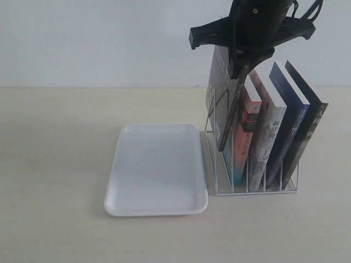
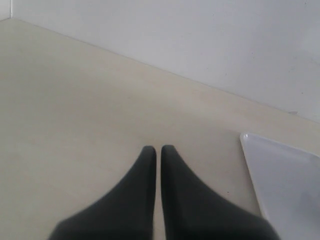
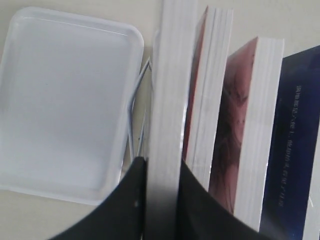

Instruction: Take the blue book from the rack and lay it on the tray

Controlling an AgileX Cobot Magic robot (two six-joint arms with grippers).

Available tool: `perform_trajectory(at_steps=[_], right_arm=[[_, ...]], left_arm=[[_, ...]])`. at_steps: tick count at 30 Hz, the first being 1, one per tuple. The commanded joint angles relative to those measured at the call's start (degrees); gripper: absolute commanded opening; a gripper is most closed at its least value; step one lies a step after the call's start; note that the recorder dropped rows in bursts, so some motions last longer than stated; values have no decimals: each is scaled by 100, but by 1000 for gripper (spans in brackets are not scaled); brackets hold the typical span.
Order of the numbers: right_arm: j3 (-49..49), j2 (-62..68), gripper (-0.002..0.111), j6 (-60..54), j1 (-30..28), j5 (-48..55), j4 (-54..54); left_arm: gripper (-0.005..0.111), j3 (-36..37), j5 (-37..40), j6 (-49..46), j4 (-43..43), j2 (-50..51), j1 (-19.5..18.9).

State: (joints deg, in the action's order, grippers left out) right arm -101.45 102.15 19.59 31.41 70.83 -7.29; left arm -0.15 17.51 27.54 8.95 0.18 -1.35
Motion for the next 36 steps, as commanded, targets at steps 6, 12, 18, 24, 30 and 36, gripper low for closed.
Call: perform_trajectory(at_steps=[6, 12, 18, 24, 30, 36], right_arm=[[-38, 243, 0, -102, -35, -87, -40], [-38, 510, 0, -102, -35, -87, -27], [-38, 534, 10, -129, -35, -87, -27], [-38, 495, 43, -84, -35, -87, -1], [-50, -232, 9, -87, -35, -87, 19], [7, -1127, 0, -470, -203, -87, -747]], left_arm=[[4, 15, -74, -25, 3, -18, -14], [4, 15, -74, -25, 3, -18, -14], [4, 15, -74, -25, 3, -18, -14], [4, 15, -74, -25, 3, -18, -14], [4, 15, -74, -25, 3, -18, -14], [4, 15, -74, -25, 3, -18, -14]])
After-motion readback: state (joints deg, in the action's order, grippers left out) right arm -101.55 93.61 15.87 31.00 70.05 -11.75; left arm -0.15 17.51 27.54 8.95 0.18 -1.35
